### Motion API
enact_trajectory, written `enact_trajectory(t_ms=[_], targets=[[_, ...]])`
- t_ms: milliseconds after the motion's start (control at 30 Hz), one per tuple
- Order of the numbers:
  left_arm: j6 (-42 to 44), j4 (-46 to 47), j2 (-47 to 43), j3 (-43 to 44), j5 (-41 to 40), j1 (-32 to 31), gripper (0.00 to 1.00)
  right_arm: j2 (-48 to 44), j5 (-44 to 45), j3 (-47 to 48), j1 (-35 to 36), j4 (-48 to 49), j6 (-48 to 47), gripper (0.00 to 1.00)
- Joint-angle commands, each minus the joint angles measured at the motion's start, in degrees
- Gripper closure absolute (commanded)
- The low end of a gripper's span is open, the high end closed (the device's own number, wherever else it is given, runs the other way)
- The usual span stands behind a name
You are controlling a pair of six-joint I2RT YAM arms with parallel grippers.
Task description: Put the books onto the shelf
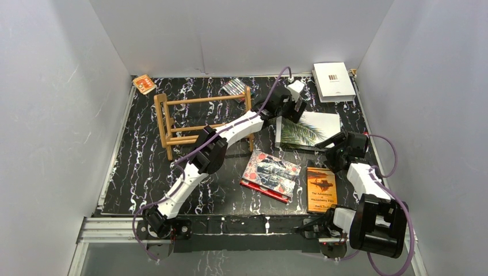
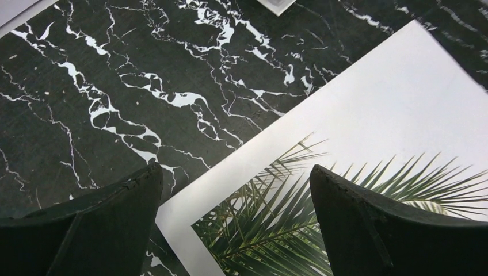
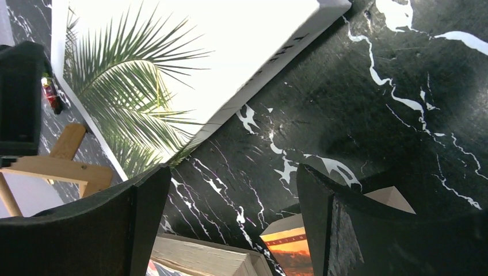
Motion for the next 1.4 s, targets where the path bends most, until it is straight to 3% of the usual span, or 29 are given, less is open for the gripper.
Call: enact_trajectory(t_ms=[0,133,533,833,1367], targets=[[-3.69,0.4,0.02,2.84,7.97,1.67,0.04,-1.41,-0.53,-1.5,0.09,0.47,-0.59,0.11],[-4.59,-1.98,2.2,5.89,11.21,2.55,0.03,-0.57,-0.81,-1.48,0.04,1.12,-0.58,0.11],[-7.32,-5.37,6.11,8.01,10.85,3.11,0.03,-1.53,-0.42,-1.19,0.22,1.14,-1.89,0.12],[-10.46,-5.61,-3.69,-4.34,20.41,3.11,0.06,-0.43,-0.46,-2.65,0.21,6.31,-1.21,0.1],[-15.35,-6.93,-14.06,-17.61,19.04,1.46,0.11,12.77,-9.17,-0.04,0.26,25.24,2.68,0.1]])
